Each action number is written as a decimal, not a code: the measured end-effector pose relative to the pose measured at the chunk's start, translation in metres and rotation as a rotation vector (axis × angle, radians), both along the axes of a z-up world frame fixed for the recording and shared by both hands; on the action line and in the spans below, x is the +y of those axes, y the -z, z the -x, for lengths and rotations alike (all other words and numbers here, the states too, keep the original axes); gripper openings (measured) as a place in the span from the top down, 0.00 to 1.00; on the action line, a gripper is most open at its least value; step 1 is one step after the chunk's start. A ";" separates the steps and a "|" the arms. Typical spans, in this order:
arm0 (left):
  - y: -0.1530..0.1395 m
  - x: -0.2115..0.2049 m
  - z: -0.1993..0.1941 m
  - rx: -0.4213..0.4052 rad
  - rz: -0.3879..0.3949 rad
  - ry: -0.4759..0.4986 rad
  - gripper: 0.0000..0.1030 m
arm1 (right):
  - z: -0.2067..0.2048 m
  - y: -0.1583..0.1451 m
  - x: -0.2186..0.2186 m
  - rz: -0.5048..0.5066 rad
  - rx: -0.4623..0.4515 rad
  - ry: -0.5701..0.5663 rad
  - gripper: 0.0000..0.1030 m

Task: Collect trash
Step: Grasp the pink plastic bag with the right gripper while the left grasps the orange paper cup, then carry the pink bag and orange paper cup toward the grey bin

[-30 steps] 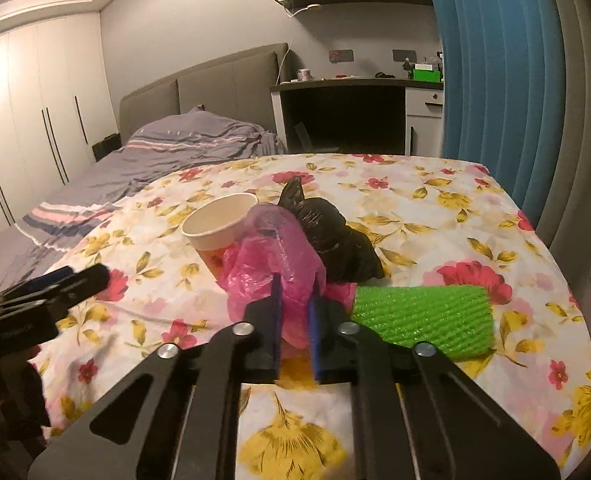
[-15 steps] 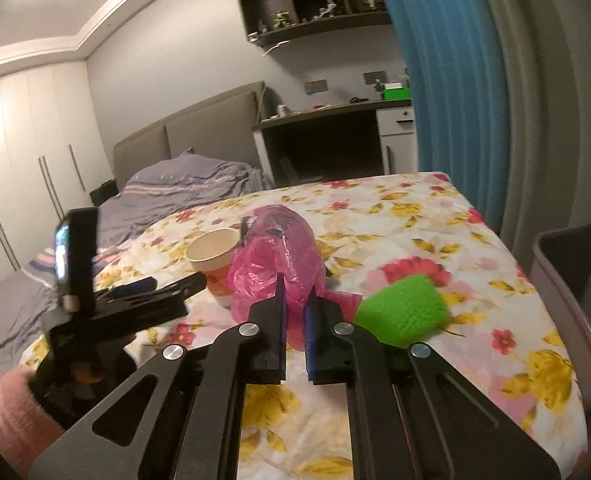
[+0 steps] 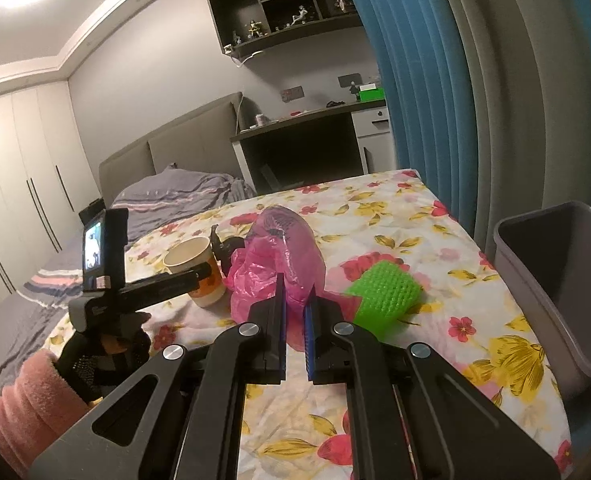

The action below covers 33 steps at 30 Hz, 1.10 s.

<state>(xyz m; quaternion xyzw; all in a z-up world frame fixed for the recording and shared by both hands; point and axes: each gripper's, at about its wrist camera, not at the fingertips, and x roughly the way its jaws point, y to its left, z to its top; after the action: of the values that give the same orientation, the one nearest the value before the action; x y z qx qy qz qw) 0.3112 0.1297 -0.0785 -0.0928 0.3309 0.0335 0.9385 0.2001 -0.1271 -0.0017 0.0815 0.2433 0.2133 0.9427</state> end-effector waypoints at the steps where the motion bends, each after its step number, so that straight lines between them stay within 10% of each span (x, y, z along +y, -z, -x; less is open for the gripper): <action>1: 0.001 0.001 -0.001 0.003 0.006 0.003 0.32 | 0.003 -0.001 0.000 -0.002 -0.002 0.000 0.92; 33: -0.060 -0.025 0.160 -0.159 -0.033 -0.027 0.43 | 0.069 -0.037 -0.036 -0.014 -0.121 0.047 0.92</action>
<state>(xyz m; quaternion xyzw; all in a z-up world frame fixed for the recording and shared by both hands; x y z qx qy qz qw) 0.1508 0.1043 -0.0184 -0.0843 0.2536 0.0440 0.9626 0.1312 -0.1633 0.0357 0.0808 0.1823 0.1971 0.9599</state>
